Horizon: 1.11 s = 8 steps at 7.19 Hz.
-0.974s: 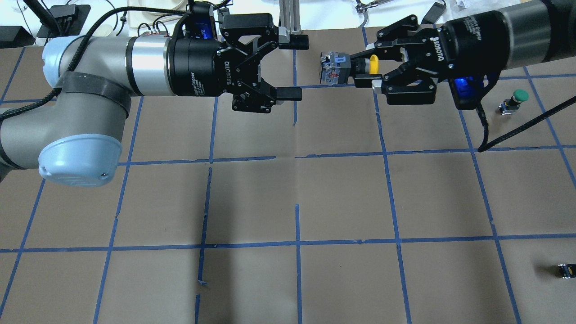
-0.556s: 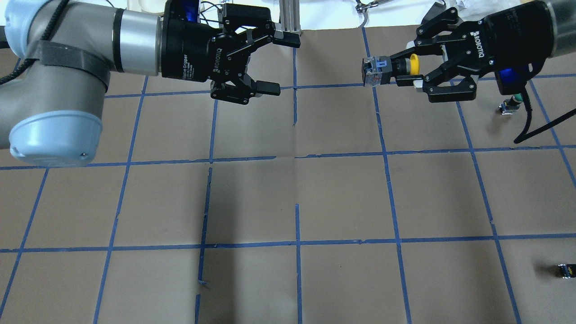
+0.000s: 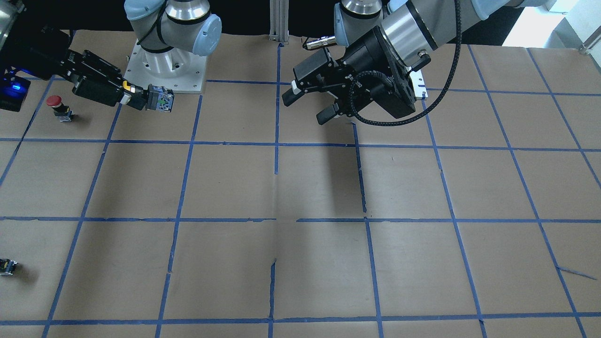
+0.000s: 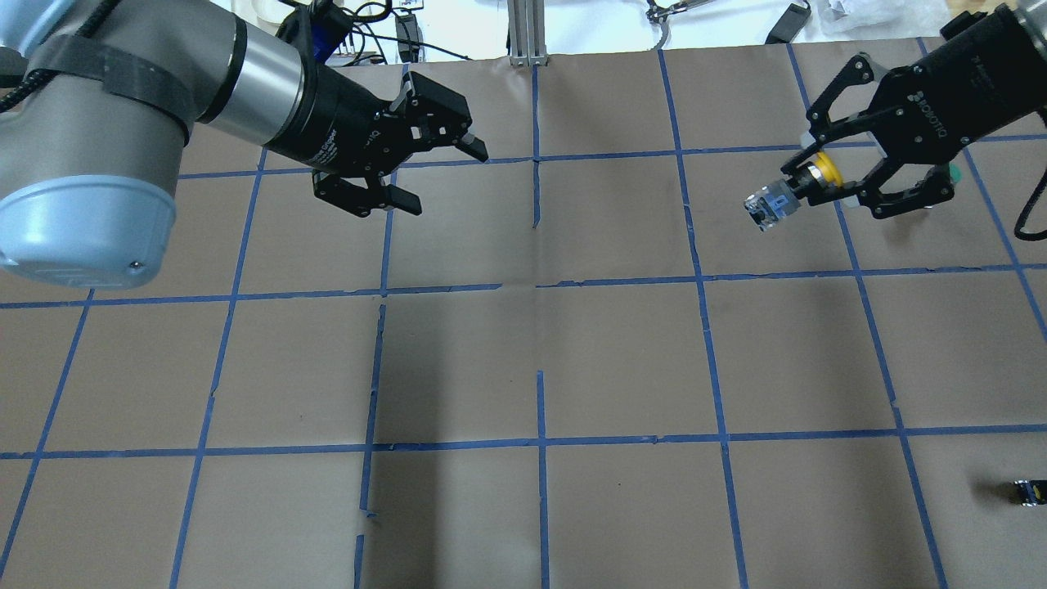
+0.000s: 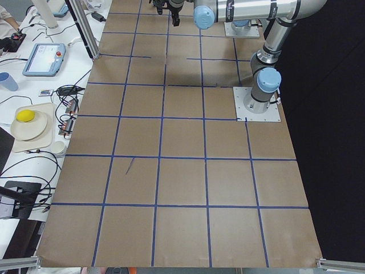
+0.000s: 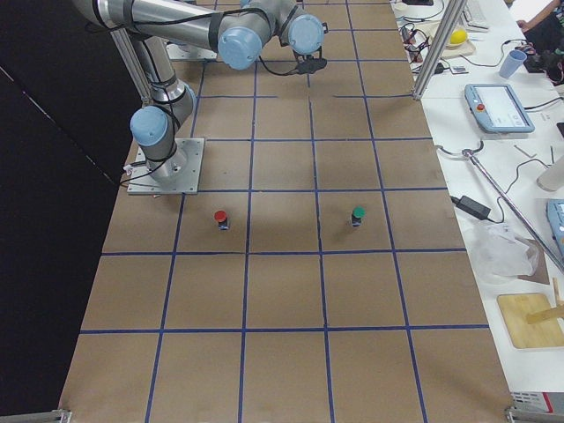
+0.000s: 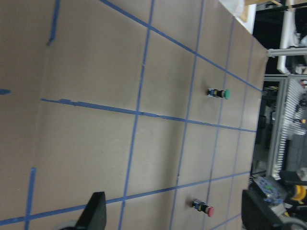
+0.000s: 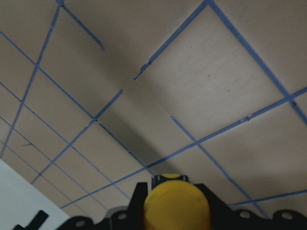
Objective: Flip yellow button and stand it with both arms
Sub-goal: 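Carry the yellow button with the right gripper while the left arm withdraws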
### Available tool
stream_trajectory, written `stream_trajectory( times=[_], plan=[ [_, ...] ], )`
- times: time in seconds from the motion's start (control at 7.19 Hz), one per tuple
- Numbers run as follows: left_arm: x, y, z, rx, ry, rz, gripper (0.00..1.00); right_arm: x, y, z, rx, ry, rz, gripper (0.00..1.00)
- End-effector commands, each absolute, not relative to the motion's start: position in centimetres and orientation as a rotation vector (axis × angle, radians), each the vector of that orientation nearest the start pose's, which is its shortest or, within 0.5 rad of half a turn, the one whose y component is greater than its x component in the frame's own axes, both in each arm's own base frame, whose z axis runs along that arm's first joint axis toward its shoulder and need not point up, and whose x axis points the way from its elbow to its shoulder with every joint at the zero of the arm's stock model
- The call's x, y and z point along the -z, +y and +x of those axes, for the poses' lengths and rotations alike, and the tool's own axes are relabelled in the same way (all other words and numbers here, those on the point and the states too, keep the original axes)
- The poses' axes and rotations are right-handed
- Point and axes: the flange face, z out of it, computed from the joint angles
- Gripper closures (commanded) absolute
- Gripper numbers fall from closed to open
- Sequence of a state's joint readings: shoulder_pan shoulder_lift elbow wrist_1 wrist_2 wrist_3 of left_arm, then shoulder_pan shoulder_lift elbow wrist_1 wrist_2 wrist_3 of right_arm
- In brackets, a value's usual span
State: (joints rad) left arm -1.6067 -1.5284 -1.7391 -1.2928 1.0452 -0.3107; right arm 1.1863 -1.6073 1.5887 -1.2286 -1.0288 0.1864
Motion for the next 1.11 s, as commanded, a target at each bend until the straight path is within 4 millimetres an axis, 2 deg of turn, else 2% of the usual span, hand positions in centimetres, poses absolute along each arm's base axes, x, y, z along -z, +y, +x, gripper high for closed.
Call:
stream_trajectory(
  times=[0.0, 0.28, 0.42, 0.56, 0.7, 0.83, 0.97],
  plan=[
    [-47.2, -47.1, -17.0, -0.035, -2.873, 0.273, 0.01, -47.6, -48.0, -3.0, -0.182, 2.743, 0.322, 0.94],
    [-48.2, -47.0, -13.9, -0.002, -3.105, 0.255, 0.01, -46.8, -48.9, -5.2, -0.095, 2.930, -0.226, 0.96],
    [-48.4, -46.8, -13.4, -0.005, -3.138, 0.225, 0.01, -45.9, -50.1, -6.6, -0.056, 2.943, -0.494, 0.96],
    [-50.4, -45.8, -12.6, -0.070, -3.136, 0.234, 0.01, -45.3, -51.4, -8.5, 0.014, 2.941, -0.675, 0.96],
    [-49.0, -45.7, -10.5, -0.029, -3.123, 0.240, 0.01, -43.9, -52.3, -11.6, 0.064, 2.926, -0.918, 0.96],
    [-49.0, -45.8, -9.2, -0.044, -3.128, 0.183, 0.00, -41.9, -52.7, -15.3, 0.127, 2.883, -1.137, 0.95],
    [-49.0, -45.6, -9.4, -0.048, -3.139, 0.147, 0.00, -39.2, -52.0, -19.0, 0.164, 2.868, -1.245, 0.95]
  ],
)
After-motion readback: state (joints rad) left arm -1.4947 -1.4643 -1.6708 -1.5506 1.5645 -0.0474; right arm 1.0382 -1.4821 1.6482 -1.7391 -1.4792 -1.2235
